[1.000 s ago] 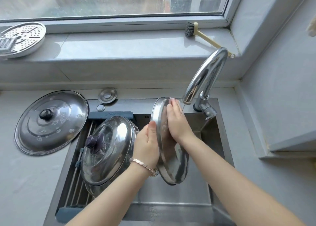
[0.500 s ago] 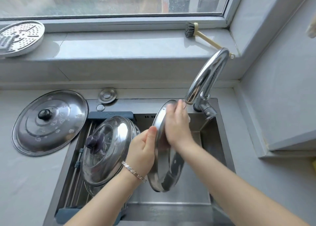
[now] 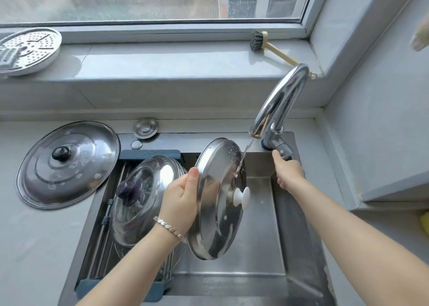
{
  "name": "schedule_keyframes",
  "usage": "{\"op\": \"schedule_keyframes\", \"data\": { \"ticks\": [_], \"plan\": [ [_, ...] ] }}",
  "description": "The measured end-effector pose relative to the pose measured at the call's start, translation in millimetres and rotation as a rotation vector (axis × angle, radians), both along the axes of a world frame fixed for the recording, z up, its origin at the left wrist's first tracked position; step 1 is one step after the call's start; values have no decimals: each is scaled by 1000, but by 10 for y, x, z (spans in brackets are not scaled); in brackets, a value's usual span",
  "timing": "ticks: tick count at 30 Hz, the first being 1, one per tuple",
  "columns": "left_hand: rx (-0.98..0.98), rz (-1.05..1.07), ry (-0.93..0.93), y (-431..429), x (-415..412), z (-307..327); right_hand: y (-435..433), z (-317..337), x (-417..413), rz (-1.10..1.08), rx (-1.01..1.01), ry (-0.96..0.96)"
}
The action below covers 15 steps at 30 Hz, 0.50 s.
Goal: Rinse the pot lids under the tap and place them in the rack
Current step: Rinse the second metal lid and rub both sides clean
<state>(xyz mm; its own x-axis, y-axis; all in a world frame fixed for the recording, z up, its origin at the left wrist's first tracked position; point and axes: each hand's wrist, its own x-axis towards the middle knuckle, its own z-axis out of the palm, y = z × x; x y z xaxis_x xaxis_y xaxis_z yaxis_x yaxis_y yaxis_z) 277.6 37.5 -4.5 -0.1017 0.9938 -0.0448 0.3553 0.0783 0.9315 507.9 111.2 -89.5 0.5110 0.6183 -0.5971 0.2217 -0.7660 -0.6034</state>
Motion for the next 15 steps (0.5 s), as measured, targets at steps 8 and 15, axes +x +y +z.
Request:
{"op": "schedule_keyframes", "data": {
  "ticks": [8,15],
  "plan": [
    [-49,52,-13,-36,49,-70,141,-4,44,53,-29,50],
    [-36,54,-48,-73,74,-48,110,-7,83,82,-18,13]
  ]
}}
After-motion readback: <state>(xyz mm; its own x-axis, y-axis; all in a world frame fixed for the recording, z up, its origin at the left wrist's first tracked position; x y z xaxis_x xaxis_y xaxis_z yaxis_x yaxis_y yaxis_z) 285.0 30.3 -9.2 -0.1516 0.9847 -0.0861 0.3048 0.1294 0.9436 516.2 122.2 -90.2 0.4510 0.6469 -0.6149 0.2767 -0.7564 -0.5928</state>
